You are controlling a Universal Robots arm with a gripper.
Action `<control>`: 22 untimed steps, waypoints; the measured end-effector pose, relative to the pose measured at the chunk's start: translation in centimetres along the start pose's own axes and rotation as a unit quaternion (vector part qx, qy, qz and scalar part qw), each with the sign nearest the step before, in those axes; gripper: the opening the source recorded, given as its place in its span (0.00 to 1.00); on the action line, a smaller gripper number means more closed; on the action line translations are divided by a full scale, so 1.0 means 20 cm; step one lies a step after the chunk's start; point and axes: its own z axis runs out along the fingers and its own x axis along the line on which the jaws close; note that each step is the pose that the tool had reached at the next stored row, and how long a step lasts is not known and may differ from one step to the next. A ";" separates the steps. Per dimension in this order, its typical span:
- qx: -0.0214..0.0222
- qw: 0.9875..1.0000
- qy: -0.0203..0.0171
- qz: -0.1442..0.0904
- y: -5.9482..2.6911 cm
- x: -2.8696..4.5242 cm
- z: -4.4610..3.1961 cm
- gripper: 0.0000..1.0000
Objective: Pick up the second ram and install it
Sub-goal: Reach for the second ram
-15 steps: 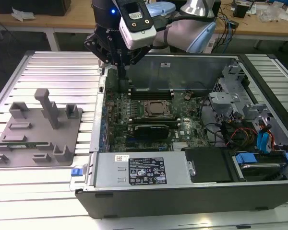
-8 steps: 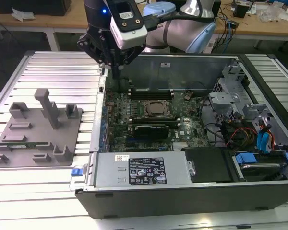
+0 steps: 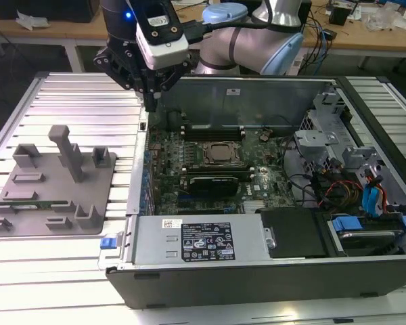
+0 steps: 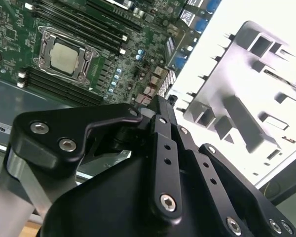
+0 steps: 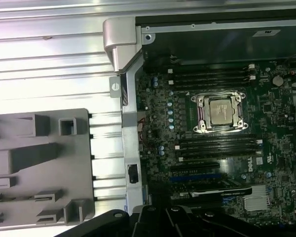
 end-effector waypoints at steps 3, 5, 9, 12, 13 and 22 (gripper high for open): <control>0.000 1.000 0.000 0.000 -0.002 0.027 -0.001 0.08; 0.000 1.000 0.000 0.000 -0.004 0.057 -0.001 0.08; 0.000 1.000 0.000 0.000 -0.009 0.119 -0.003 0.08; 0.000 1.000 0.000 0.000 -0.011 0.151 -0.004 0.08; 0.000 1.000 0.000 0.000 -0.012 0.164 -0.004 0.08; 0.000 1.000 0.000 0.000 -0.020 0.263 -0.007 0.08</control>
